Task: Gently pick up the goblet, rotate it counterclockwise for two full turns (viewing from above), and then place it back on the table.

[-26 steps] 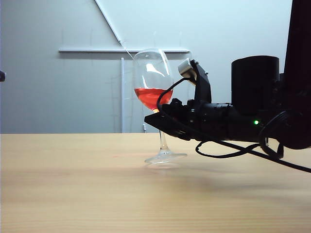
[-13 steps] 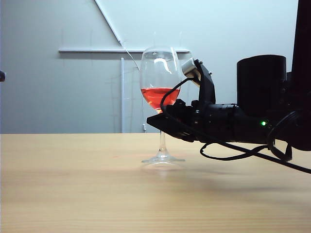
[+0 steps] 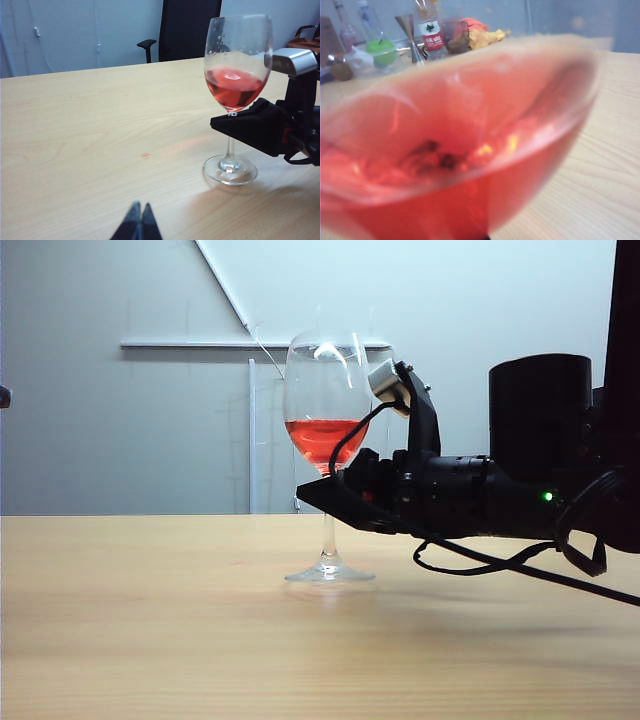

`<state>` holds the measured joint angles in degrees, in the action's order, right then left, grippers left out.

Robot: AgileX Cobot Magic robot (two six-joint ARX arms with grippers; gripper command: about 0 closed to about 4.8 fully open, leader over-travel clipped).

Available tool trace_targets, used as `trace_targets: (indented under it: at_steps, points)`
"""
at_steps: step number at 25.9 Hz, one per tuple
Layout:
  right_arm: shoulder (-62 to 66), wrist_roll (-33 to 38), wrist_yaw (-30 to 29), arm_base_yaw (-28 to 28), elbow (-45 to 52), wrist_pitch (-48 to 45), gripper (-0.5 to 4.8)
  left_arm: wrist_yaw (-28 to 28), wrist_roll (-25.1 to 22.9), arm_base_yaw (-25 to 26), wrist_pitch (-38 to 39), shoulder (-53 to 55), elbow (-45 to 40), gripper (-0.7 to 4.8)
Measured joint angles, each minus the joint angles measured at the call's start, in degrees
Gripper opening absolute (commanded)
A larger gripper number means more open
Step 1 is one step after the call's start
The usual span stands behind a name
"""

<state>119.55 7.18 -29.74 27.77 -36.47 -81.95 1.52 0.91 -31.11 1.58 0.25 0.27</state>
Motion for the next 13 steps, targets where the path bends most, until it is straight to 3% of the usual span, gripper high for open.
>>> trace_targets:
  at_steps: [13]
  points:
    - [0.07, -5.81, -0.52, 0.22, 0.15, 0.31, -0.06, 0.0, 0.0, 0.0, 0.0, 0.0, 0.02, -0.05]
